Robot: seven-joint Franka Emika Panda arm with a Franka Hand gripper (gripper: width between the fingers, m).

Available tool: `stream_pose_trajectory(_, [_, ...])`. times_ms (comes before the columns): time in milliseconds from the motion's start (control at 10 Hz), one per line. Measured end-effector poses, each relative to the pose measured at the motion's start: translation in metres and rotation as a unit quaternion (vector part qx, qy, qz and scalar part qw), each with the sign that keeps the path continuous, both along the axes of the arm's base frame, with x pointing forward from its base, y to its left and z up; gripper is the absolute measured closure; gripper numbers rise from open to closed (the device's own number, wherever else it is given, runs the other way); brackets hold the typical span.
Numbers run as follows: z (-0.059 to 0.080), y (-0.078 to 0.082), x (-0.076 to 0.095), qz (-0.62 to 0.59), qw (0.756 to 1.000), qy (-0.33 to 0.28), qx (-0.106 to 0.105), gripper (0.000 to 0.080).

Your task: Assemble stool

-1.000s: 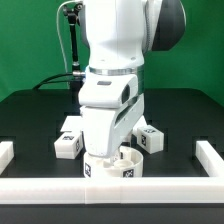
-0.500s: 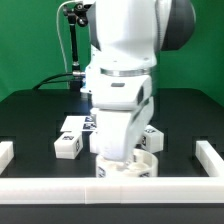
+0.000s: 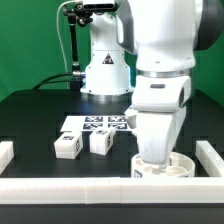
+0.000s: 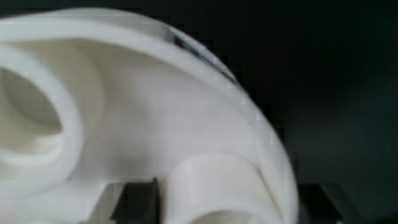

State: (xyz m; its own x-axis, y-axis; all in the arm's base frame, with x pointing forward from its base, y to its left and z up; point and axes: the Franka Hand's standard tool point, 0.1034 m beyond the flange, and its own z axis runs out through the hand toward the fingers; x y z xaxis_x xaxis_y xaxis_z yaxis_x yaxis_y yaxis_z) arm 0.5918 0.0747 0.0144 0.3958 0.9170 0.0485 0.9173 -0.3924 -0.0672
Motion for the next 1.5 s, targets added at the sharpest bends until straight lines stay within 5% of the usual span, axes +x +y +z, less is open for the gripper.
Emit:
stream_pose_trajectory(400, [0.000,0.019,-0.002,-0.010,1.000,-0.001,0.000,0.0469])
stream_pose_trajectory(1000, [0.000,0.023,-0.002,-0.019,1.000,0.000,0.000,0.0469])
stream_pose_trajectory(1100, [0.000,0.023,-0.002,-0.019,1.000,0.000,0.000,0.0287])
stream_pose_trajectory(1200, [0.000,0.023,-0.002,-0.019,1.000,0.000,0.000,0.0192])
stream_pose_trajectory(1500, [0.015,0.023,-0.003,-0.039,0.999,-0.003,-0.003,0.0152])
